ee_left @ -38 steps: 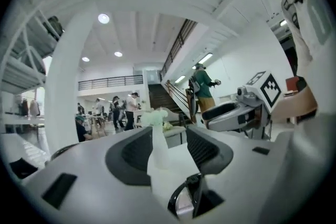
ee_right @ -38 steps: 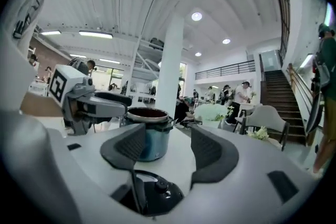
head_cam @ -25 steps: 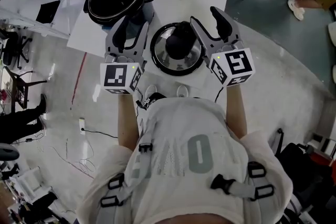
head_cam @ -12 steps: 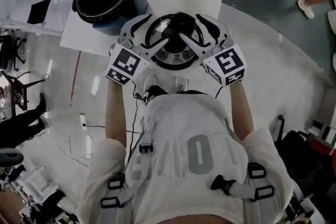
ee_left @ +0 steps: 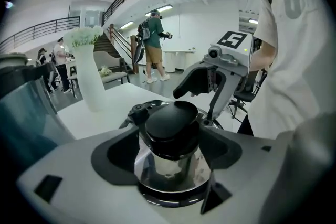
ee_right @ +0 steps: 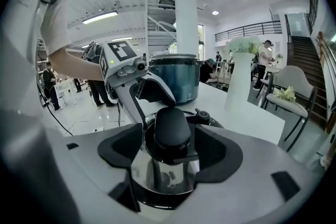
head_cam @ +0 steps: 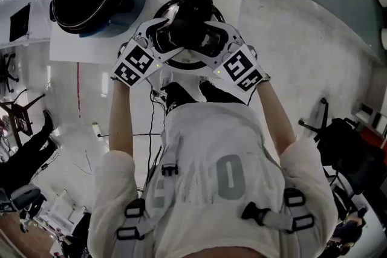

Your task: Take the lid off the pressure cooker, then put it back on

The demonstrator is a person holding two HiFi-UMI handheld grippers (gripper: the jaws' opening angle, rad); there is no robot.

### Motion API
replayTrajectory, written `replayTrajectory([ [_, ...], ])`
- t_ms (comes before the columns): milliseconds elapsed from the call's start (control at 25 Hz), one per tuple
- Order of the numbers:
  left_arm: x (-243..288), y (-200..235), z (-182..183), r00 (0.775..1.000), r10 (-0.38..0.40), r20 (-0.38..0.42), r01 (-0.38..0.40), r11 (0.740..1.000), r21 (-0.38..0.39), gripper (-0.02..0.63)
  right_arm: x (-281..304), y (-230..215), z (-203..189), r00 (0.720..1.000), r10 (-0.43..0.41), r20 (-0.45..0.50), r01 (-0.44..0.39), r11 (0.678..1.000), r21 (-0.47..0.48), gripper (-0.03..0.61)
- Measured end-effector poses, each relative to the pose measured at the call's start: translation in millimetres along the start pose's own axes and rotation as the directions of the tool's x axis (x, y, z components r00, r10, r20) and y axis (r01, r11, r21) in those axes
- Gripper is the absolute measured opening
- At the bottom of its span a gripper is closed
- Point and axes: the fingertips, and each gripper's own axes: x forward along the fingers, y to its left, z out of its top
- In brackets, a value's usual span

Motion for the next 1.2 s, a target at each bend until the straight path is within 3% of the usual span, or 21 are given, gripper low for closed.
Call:
replayTrajectory([
  [200, 14, -6, -8, 0.999, -0.05, 0.005, 0.051, 0.999, -0.011, 0.341, 10, 0, -19, 0.999, -0.026, -0.032, 0.026, 1.0, 0.013, 0.305],
  [360, 18, 0, -8, 0.999, -0.034, 0.011, 0.034, 0.999, -0.012, 0.337, 15, -7, -25, 0.998, -0.048, -0.051, 0.049, 0.999, 0.018, 0.276],
  [560, 19, 4, -6, 0.999, -0.022, 0.035, 0.023, 0.999, -0.039, 0.288, 18, -9, -28, 0.997, -0.059, -0.048, 0.061, 0.997, 0.041, 0.259],
  [840, 16, 1, -4, 1.0, -0.013, 0.017, 0.014, 1.0, -0.005, 0.27, 14, -7, -27, 0.995, -0.089, -0.043, 0.091, 0.996, 0.027, 0.252],
  [1000, 9, 1, 13, 0.999, -0.017, 0.037, 0.017, 1.0, 0.0, 0.268, 1, -10, -14, 0.994, -0.106, -0.006, 0.106, 0.993, 0.058, 0.249],
  [1200, -18, 9, 51, 0.997, 0.009, 0.072, -0.012, 0.999, 0.04, 0.268, -21, -16, 30, 0.986, -0.159, 0.052, 0.159, 0.987, 0.007, 0.247],
])
